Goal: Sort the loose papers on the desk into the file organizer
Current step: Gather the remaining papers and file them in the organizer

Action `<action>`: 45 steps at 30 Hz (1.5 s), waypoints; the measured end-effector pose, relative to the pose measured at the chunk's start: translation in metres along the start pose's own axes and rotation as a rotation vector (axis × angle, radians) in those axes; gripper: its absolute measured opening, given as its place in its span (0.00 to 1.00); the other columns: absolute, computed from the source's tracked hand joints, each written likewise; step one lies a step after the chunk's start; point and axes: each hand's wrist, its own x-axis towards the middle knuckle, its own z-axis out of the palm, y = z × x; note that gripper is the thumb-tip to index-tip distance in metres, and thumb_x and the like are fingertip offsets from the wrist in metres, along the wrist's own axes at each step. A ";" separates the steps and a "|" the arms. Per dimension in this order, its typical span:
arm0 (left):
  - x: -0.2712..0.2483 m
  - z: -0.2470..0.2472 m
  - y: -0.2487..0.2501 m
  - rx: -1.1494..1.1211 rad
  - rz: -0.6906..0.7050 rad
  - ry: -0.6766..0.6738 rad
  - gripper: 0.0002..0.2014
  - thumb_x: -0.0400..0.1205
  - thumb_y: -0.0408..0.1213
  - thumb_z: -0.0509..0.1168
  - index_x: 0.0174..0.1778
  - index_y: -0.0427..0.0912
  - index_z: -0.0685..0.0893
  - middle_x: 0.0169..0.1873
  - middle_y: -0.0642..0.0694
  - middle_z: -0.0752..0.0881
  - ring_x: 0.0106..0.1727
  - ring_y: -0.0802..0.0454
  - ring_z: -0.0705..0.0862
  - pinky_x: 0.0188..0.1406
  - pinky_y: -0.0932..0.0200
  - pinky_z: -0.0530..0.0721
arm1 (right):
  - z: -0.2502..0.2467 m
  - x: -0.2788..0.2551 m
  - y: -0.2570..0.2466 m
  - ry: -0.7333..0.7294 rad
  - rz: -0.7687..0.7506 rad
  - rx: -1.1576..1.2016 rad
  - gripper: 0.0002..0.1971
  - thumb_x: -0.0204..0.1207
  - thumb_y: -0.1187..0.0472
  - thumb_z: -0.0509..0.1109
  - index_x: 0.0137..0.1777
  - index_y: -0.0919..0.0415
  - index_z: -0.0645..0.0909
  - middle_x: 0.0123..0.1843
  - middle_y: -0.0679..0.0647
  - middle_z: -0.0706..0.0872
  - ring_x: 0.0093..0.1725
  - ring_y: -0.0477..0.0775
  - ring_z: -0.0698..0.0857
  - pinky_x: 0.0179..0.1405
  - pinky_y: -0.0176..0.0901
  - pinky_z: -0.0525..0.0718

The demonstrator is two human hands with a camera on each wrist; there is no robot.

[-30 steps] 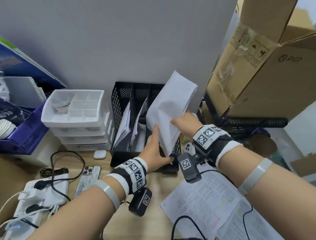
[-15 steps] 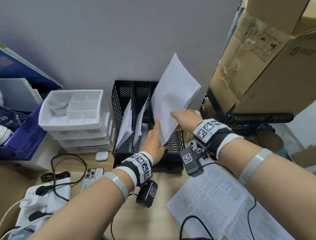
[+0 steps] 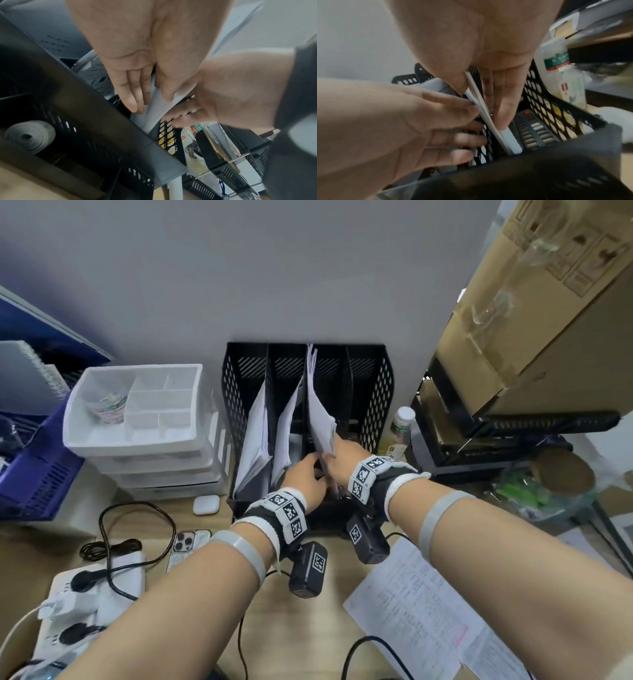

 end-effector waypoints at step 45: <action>-0.013 0.171 -0.048 0.169 -0.147 -0.471 0.27 0.78 0.40 0.66 0.77 0.52 0.77 0.68 0.44 0.87 0.67 0.38 0.86 0.70 0.35 0.83 | 0.124 -0.248 0.323 0.341 1.275 0.450 0.29 0.68 0.50 0.69 0.71 0.53 0.72 0.70 0.63 0.72 0.69 0.67 0.74 0.67 0.56 0.80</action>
